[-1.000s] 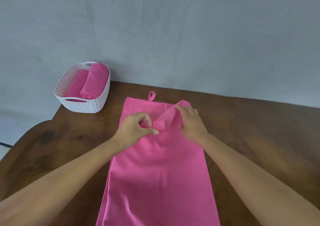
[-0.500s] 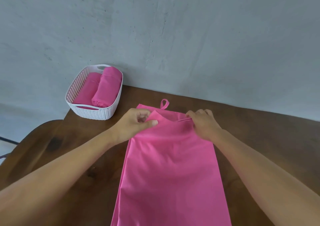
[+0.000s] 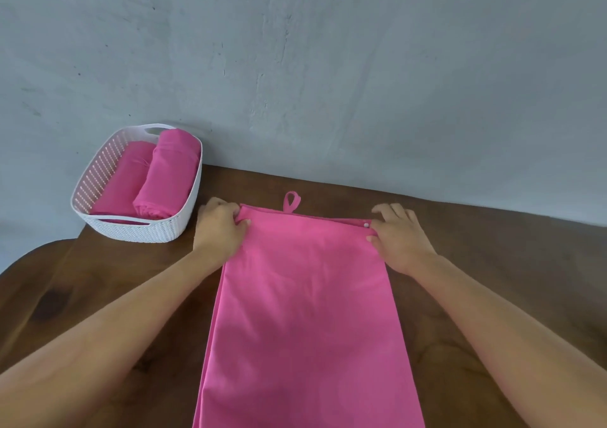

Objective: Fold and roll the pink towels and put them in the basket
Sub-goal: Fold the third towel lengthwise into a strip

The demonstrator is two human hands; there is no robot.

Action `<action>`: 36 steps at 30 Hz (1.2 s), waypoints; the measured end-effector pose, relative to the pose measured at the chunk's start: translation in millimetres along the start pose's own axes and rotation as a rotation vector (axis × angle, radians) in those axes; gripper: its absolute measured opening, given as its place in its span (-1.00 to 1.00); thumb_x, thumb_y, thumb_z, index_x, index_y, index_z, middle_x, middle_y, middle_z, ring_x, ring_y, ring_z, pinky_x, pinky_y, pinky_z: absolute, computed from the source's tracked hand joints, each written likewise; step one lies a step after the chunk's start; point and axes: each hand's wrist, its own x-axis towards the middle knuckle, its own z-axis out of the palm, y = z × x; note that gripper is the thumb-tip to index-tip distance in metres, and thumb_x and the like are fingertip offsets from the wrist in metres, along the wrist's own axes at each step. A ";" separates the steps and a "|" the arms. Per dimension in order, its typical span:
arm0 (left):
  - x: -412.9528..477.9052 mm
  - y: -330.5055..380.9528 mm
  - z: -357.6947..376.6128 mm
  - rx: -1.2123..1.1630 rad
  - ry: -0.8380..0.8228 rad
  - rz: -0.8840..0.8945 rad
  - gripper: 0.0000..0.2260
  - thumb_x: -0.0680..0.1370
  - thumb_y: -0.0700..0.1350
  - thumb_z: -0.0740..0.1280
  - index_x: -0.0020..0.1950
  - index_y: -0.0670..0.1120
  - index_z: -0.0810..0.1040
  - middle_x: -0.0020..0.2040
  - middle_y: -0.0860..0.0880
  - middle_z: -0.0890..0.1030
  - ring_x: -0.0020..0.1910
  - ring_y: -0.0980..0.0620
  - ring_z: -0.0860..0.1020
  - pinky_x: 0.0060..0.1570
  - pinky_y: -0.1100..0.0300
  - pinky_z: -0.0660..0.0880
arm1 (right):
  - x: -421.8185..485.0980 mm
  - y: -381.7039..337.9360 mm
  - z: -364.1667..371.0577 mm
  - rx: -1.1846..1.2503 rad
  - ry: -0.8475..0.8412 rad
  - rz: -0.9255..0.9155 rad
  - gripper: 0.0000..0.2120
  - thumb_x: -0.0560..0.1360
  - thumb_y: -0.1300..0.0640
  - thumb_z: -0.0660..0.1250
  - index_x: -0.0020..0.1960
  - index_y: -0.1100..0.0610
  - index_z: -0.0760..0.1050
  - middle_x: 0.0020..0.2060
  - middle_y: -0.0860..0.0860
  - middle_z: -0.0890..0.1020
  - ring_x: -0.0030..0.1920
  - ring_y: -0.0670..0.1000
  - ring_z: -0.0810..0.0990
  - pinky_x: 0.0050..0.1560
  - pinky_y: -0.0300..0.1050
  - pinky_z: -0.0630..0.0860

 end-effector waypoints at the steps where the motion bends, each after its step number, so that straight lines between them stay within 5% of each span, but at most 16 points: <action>1: 1.8 2.0 0.8 0.008 -0.012 -0.001 -0.62 0.50 -0.12 0.47 -0.37 -0.07 0.32 -0.15 -0.10 0.49 -0.03 -0.12 0.47 0.04 0.00 0.42 | -2.2 0.0 -0.1 0.011 -0.005 0.011 -0.63 0.66 -0.07 0.17 0.37 0.05 0.52 0.45 0.01 0.34 0.45 0.07 0.25 0.44 0.05 0.23; 4: 7.7 6.8 0.9 0.019 -0.041 -0.019 -0.58 0.54 -0.06 0.43 -0.39 -0.04 0.27 -0.33 -0.07 0.40 -0.14 -0.19 0.49 -0.13 0.04 0.36 | -10.0 -0.5 -0.9 0.050 -0.028 0.035 -0.64 0.67 -0.05 0.14 0.37 0.07 0.49 0.41 0.00 0.41 0.42 0.05 0.28 0.38 0.01 0.30; 9: 10.8 15.2 -3.3 -0.047 -0.066 -0.119 -0.56 0.61 -0.06 0.37 -0.42 -0.10 0.32 -0.44 -0.06 0.35 -0.42 -0.01 0.34 -0.39 0.13 0.24 | -25.0 -5.4 -7.2 0.094 -0.048 0.076 -0.69 0.68 0.01 0.12 0.31 0.09 0.49 0.23 0.00 0.54 0.29 0.05 0.41 0.28 0.00 0.41; 15: 2.2 17.1 -8.2 -0.189 0.005 -0.141 -0.59 0.58 -0.07 0.43 -0.40 -0.15 0.38 -0.42 -0.12 0.42 -0.39 -0.07 0.40 -0.35 0.09 0.32 | -44.0 -10.4 -5.4 0.224 -0.007 0.121 -0.74 0.65 0.09 0.20 0.29 0.08 0.52 0.11 0.00 0.60 0.18 0.04 0.47 0.19 0.00 0.47; 18: -9.8 13.2 -10.7 -0.228 0.068 -0.089 -0.69 0.55 -0.04 0.47 -0.27 -0.23 0.58 -0.27 -0.16 0.60 -0.22 -0.13 0.53 -0.17 -0.01 0.47 | -56.2 -12.3 -6.9 0.352 0.067 0.206 -0.83 0.64 0.06 0.27 0.19 0.03 0.56 0.00 -0.05 0.61 0.06 -0.01 0.53 0.09 -0.02 0.53; 22: -33.2 10.8 -15.6 -0.262 0.121 0.029 -0.84 0.55 -0.09 0.47 -0.14 -0.18 0.66 -0.08 -0.07 0.61 -0.09 -0.02 0.56 -0.04 0.10 0.50 | -82.1 -20.2 7.6 0.548 0.171 0.307 -0.86 0.62 0.00 0.33 0.09 0.02 0.61 -0.10 -0.09 0.59 -0.09 -0.09 0.53 -0.11 -0.12 0.47; 26: -65.6 9.9 -21.3 -0.306 0.102 0.109 -0.91 0.54 -0.13 0.49 -0.12 -0.13 0.70 -0.05 0.02 0.63 -0.10 0.18 0.56 -0.09 0.49 0.39 | -117.0 -33.7 29.8 0.593 0.204 0.309 -0.86 0.62 0.06 0.33 0.04 0.07 0.65 0.00 -0.15 0.58 0.05 -0.11 0.53 -0.03 -0.21 0.42; 31: -102.3 2.0 -24.8 -0.396 0.011 0.163 -0.97 0.50 -0.17 0.52 -0.10 -0.04 0.75 -0.05 0.12 0.69 -0.04 0.12 0.62 -0.03 0.28 0.52 | -154.7 -47.6 52.2 0.613 0.281 0.343 -0.86 0.61 0.10 0.34 0.09 0.04 0.66 0.06 -0.16 0.62 0.08 -0.15 0.54 -0.01 -0.22 0.46; 36: -121.9 -12.7 -16.5 -0.266 -0.019 0.187 -0.92 0.49 -0.16 0.53 -0.19 -0.03 0.69 -0.16 0.11 0.66 -0.12 0.12 0.61 -0.10 0.29 0.50 | -178.8 -59.4 71.4 0.566 0.319 0.326 -0.86 0.58 0.12 0.40 0.10 0.01 0.68 0.06 -0.19 0.65 0.08 -0.15 0.55 0.00 -0.15 0.57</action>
